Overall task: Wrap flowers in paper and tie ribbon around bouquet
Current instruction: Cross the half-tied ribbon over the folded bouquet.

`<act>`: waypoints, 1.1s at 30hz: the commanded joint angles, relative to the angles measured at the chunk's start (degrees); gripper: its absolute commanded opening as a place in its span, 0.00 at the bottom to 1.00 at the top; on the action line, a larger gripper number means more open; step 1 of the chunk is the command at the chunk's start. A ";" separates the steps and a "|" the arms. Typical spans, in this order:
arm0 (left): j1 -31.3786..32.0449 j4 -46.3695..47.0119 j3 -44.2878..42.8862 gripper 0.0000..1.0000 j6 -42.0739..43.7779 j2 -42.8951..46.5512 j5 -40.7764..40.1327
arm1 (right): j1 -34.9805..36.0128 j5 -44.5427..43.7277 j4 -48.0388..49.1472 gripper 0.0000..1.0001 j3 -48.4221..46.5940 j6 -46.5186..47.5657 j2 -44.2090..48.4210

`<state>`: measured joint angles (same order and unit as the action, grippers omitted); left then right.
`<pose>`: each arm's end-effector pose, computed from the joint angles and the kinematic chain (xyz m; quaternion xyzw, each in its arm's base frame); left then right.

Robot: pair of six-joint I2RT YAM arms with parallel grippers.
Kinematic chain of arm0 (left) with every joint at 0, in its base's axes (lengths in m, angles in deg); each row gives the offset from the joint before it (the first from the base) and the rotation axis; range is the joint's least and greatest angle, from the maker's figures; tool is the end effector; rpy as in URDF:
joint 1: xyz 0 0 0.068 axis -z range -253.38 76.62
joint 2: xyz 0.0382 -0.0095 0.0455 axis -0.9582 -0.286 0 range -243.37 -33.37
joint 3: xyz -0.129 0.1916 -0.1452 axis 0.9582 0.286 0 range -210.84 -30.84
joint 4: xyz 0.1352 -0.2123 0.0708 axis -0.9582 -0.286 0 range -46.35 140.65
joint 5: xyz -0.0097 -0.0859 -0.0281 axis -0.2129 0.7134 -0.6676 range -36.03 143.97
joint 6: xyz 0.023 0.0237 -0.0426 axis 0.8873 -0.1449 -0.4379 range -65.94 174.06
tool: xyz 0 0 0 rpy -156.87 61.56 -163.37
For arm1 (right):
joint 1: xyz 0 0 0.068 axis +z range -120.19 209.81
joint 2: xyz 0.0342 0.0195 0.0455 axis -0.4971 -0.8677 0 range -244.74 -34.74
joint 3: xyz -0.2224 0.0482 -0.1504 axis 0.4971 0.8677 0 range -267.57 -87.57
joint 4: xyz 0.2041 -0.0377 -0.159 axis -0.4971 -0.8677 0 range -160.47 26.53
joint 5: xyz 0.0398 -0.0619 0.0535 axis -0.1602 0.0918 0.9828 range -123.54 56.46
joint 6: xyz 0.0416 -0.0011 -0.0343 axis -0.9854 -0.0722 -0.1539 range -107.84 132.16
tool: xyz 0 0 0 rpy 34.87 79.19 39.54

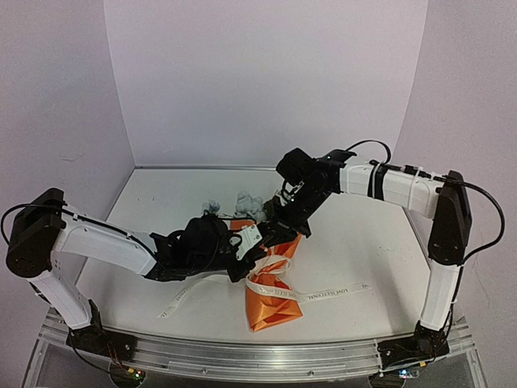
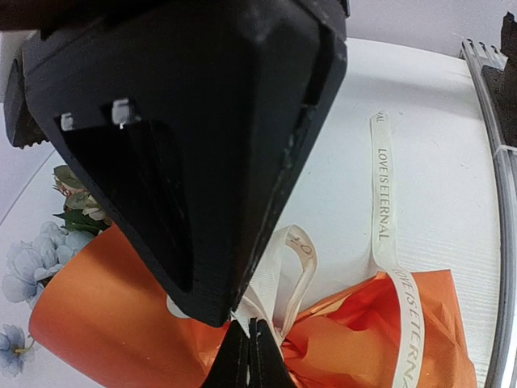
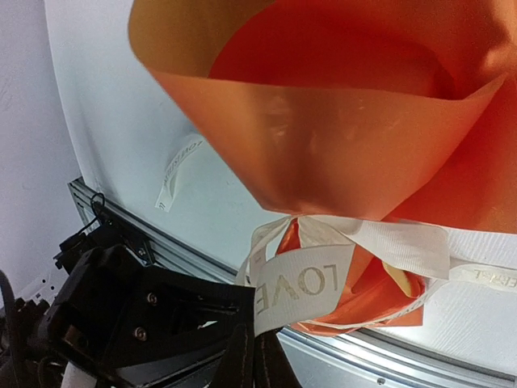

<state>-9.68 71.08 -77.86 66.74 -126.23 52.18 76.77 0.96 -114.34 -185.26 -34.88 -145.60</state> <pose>0.1543 -0.3097 0.1962 0.5160 0.6695 -0.2181 0.4878 0.2661 0.3146 0.2698 0.0660 -0.9307 -0.3539 0.0650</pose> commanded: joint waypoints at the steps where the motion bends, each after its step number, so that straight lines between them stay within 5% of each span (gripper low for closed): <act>1: -1.09 0.53 -1.02 0.00 -2.58 0.29 1.30 | 0.59 -1.43 1.56 0.12 1.87 4.01 5.36; 9: -4.45 4.28 1.11 0.00 -7.57 2.98 5.72 | 0.59 -5.35 7.28 0.37 15.54 17.38 15.19; 15: -6.50 4.56 2.02 0.00 -9.65 4.14 9.39 | 1.34 -5.26 17.52 0.42 26.72 29.10 19.52; 33: -8.99 1.80 1.72 0.00 -10.55 4.57 14.15 | 11.30 -10.20 21.61 0.49 28.70 50.52 12.93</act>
<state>-18.26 73.02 -76.00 56.89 -123.96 64.29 86.60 -5.26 -94.35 -156.41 10.07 -130.84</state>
